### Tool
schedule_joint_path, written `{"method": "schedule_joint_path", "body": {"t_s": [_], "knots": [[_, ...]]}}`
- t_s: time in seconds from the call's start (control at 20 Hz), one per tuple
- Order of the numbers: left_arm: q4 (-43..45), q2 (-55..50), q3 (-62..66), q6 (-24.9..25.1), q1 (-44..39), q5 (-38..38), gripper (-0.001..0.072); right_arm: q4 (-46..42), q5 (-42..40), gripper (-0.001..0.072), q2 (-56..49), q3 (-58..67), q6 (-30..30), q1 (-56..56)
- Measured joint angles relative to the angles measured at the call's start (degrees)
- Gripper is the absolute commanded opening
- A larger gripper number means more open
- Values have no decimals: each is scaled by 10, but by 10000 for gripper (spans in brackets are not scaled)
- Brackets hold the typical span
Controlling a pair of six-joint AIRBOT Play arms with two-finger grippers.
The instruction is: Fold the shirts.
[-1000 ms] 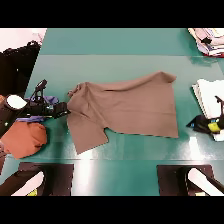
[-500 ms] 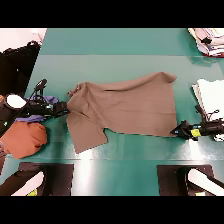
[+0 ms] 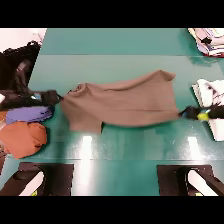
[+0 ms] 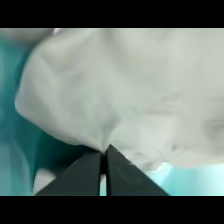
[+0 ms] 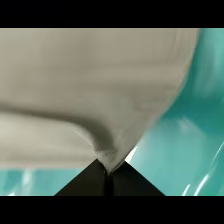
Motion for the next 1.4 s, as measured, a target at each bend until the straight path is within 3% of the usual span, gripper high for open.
{"method": "schedule_joint_path", "body": {"t_s": [0.5, 0.75, 1.05, 1.25, 1.4], "knots": [[7, 57, 525, -21, 0, -25, 24, -9, -37, 14, 71, 511, 5, -15], [29, 57, 662, -39, 0, 4, 24, -12, -5, 14, 40, 688, 24, -63], [47, -8, 594, -58, 0, -70, 26, -11, 57, 13, -17, 661, 43, -80], [49, -119, 496, -51, 0, -149, 26, -32, 103, 13, -101, 557, 45, -48], [53, -224, 426, -38, 0, -162, 26, -62, 114, 14, -186, 482, 45, -7]]}}
